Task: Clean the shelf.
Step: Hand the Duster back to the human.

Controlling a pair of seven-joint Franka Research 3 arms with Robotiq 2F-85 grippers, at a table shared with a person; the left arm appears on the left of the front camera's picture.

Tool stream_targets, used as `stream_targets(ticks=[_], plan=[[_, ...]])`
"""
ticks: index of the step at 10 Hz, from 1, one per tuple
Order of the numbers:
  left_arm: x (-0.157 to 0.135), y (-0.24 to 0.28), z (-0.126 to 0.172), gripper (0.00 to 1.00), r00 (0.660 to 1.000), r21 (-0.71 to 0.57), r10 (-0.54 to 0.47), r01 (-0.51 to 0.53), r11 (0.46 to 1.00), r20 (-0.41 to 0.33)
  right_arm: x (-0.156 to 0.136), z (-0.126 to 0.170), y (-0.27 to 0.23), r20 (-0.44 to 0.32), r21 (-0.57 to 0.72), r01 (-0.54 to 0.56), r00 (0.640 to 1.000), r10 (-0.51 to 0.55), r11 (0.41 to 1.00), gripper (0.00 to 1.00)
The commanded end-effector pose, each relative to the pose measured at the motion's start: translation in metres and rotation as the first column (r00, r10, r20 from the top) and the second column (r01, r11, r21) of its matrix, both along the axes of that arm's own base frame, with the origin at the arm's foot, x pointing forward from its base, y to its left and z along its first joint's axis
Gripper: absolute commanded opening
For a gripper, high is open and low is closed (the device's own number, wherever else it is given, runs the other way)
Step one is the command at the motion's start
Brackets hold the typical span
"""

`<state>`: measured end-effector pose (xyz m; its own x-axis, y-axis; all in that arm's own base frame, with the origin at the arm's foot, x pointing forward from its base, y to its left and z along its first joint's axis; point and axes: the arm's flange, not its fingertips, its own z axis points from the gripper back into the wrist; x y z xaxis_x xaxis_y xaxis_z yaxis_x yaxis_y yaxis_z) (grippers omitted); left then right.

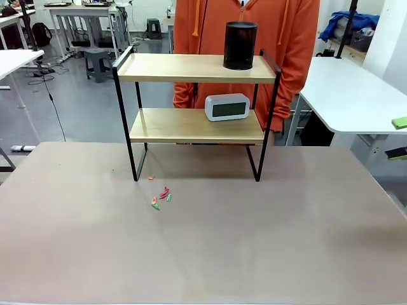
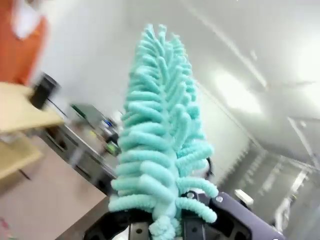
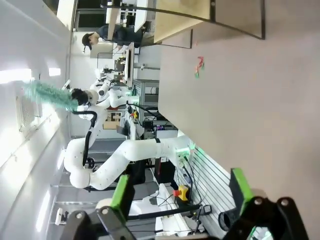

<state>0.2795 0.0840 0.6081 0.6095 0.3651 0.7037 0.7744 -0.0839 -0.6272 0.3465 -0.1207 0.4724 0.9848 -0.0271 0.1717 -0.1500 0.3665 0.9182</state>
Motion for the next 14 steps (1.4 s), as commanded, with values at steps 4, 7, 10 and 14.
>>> stream_targets(ticks=[4,7,10,14], plan=[[0.039,0.085,-0.078,0.00,0.485,0.245,0.716,-0.714,0.656,-0.503,-0.001,-0.005,-0.006,0.002,-0.013,-0.016,1.000,0.016,1.000,1.00],[0.088,0.075,-0.129,0.00,0.378,0.411,0.695,-0.599,0.687,-0.611,-0.001,-0.005,-0.006,0.002,-0.013,-0.016,1.000,0.016,1.000,1.00],[0.108,0.065,-0.151,0.00,0.411,0.425,0.629,-0.486,0.763,-0.660,-0.001,-0.005,-0.006,0.002,-0.013,-0.016,1.000,0.016,1.000,1.00],[0.101,0.059,-0.161,0.00,0.355,0.456,0.690,-0.550,0.700,-0.631,-0.001,-0.005,-0.006,0.002,-0.013,-0.016,1.000,0.016,1.000,1.00]])
